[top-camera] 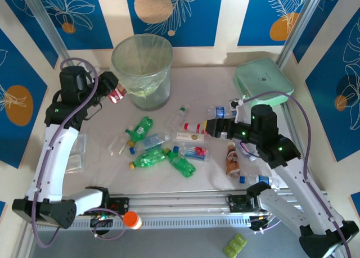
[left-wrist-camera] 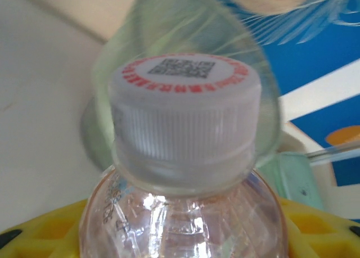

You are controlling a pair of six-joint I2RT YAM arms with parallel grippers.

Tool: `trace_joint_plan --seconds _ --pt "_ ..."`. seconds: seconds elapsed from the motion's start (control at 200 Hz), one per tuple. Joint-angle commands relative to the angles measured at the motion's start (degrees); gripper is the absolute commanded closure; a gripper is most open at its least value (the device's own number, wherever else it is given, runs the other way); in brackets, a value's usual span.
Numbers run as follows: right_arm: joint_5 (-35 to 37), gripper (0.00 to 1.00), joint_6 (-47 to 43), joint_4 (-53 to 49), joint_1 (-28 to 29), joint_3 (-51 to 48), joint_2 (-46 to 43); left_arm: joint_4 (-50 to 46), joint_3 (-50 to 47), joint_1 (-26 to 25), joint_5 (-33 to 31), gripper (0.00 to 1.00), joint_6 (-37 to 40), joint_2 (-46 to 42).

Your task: Put the plastic bottles in the bin

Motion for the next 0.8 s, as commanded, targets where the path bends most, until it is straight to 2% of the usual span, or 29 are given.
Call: trace_joint_plan --seconds 0.0,0.215,0.37,0.52,0.63,0.795 --pt "-0.54 0.05 0.19 1.05 0.49 -0.83 -0.84 4.79 5.93 -1.48 2.38 0.53 8.08 2.48" --pt "-0.20 0.05 0.96 1.98 0.53 -1.86 -0.74 -0.72 26.21 -1.91 9.32 0.53 12.37 19.54" --pt "0.03 0.05 1.06 1.96 0.49 -2.52 -0.83 -8.25 45.24 -3.62 6.26 0.52 14.07 34.16" --pt "0.14 0.05 1.41 2.05 0.47 -2.51 -0.83 -11.05 57.99 -4.36 5.31 0.52 13.29 45.90" --pt "0.29 0.05 1.54 1.80 0.49 -2.42 -1.01 -11.64 63.67 -4.41 4.39 0.51 12.69 52.38" --pt "0.84 0.05 1.04 0.69 0.40 -2.76 -1.40 -11.12 64.73 -4.48 4.92 0.50 11.41 58.35"
